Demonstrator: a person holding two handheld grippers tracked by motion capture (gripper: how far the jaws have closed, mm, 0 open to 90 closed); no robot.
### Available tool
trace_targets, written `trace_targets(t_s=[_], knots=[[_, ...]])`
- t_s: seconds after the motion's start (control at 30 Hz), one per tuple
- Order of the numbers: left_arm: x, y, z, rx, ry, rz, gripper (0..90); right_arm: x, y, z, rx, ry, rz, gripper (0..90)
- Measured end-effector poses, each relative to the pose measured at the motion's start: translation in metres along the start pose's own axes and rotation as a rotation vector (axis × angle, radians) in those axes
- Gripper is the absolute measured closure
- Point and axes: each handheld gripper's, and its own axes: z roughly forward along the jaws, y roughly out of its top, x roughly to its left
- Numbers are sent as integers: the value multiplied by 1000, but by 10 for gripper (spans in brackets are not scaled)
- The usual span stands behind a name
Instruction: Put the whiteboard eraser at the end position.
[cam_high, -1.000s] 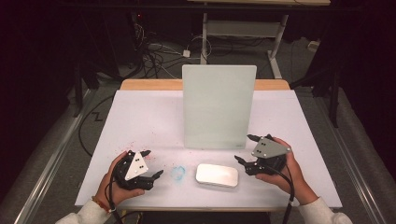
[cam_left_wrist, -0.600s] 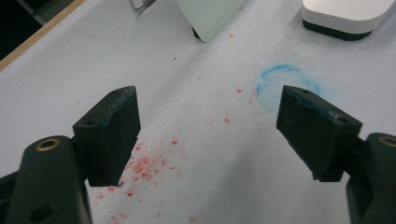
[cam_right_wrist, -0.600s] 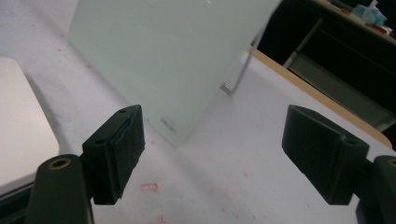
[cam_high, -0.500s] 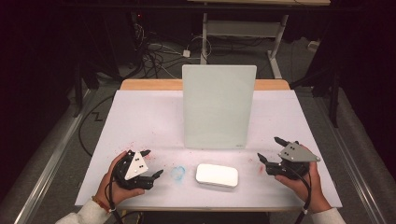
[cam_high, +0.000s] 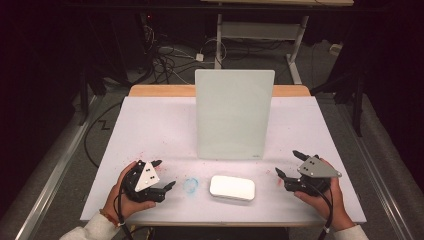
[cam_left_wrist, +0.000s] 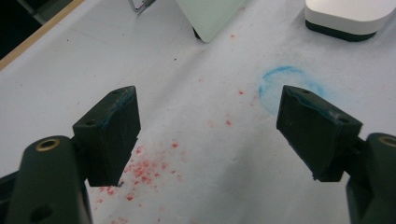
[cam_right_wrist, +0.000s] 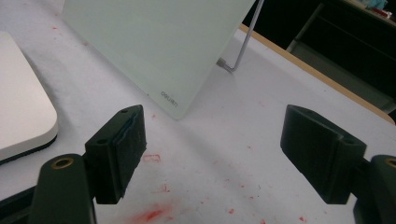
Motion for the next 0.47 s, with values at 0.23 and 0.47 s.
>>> trace_targets(t_s=[0.23,0.47], knots=[[0,0,1,2,-1,0,209,3,0,2,10,10,-11,231],[1,1,1,4,-4,-1,208,5,0,4,15,19,-19,230]])
